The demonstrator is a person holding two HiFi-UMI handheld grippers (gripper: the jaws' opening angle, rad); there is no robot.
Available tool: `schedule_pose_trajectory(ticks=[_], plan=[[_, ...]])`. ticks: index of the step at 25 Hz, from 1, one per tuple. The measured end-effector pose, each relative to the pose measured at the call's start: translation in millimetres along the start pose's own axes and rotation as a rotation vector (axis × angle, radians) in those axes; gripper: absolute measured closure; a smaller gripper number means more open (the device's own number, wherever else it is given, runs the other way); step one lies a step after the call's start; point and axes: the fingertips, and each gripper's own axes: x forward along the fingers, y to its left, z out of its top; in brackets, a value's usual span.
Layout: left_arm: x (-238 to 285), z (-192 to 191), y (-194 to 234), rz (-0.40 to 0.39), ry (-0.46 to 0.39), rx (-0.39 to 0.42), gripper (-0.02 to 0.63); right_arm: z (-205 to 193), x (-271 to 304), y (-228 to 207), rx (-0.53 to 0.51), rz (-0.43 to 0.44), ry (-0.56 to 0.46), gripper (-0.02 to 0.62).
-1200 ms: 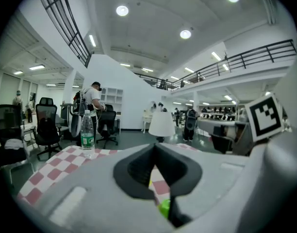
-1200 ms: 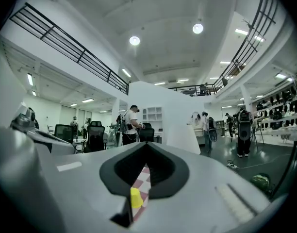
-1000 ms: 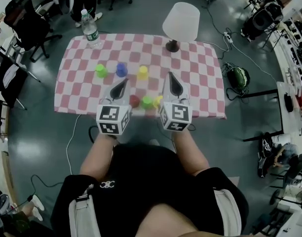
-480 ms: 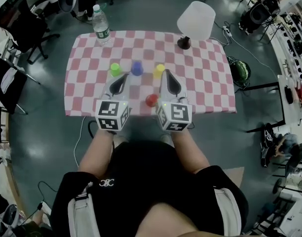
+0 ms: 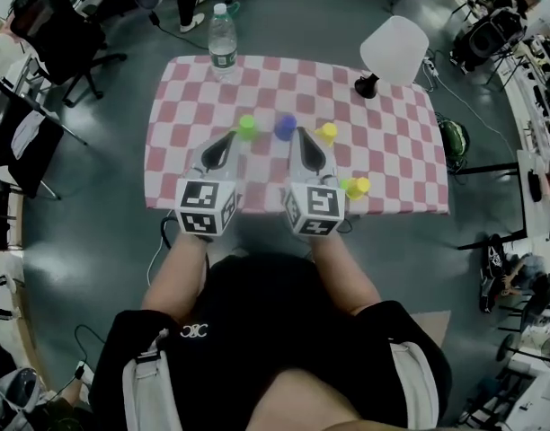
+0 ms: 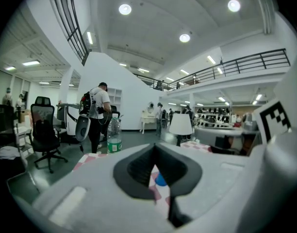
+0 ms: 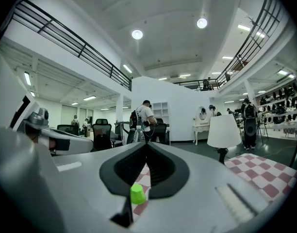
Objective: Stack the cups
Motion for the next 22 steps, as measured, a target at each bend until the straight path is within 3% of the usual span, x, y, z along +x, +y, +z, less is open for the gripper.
schedule_pose_trajectory(ticks=[6,7,9,11,15,22], plan=[[-11,-1,25,0.027,0.003,-0.002,0.607,-17,19,23,-0.004,0.052,0.022,0.597],[-13,-1,28,0.031,0.002,-0.002,0.607,-21,23,27,0.002,0.075,0.023,0.553],[-17,-3,34,0.042,0.003,-0.002,0.607,-31,35,37,0.033,0.122,0.046,0.396],[-21,-6,40,0.055,0.006,-0.005,0.607,-46,48,45,0.054,0.149,0.089,0.344],[-31,-13,53,0.084,0.025,-0.013,0.607,-76,75,58,0.042,0.158,0.155,0.33],[-51,-29,74,0.137,0.06,-0.037,0.607,-142,110,53,0.078,0.091,0.307,0.33]])
